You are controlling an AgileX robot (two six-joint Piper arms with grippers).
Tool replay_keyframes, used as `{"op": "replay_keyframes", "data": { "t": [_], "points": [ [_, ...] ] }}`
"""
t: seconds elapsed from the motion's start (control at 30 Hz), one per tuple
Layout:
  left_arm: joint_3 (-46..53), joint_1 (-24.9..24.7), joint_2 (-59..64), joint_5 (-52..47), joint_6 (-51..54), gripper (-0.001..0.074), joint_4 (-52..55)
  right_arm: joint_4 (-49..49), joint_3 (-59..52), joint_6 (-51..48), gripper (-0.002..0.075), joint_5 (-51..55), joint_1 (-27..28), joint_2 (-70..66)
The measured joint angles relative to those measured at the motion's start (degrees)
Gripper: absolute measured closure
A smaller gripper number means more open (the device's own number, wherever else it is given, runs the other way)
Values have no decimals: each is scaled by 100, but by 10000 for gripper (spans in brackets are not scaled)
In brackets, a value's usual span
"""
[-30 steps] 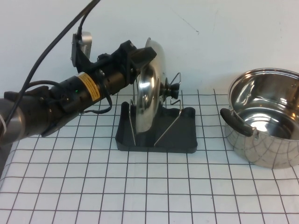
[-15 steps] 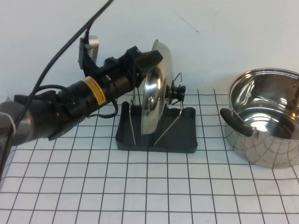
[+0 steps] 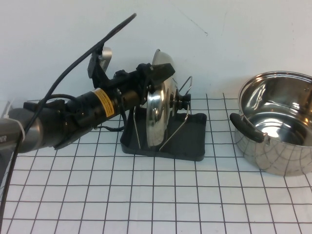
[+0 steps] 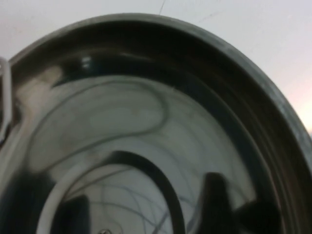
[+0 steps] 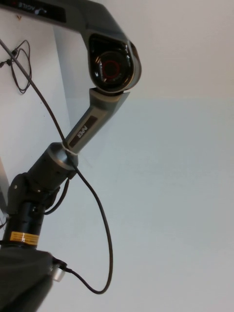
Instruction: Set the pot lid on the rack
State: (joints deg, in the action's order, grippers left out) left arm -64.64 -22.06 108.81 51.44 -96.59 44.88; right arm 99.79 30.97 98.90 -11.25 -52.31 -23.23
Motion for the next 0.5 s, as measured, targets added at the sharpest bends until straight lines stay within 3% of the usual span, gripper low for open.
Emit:
{"op": "replay_keyframes", "data": {
  "t": [0.1, 0.2, 0.5],
  "points": [
    [0, 0, 0, 2, 172, 213, 68, 0, 0, 0, 722, 0, 0, 0],
    [0, 0, 0, 2, 333, 93, 188, 0, 0, 0, 722, -10, 0, 0],
    [0, 39, -421, -717, 1042, 44, 532, 0, 0, 0, 722, -145, 0, 0]
  ]
}}
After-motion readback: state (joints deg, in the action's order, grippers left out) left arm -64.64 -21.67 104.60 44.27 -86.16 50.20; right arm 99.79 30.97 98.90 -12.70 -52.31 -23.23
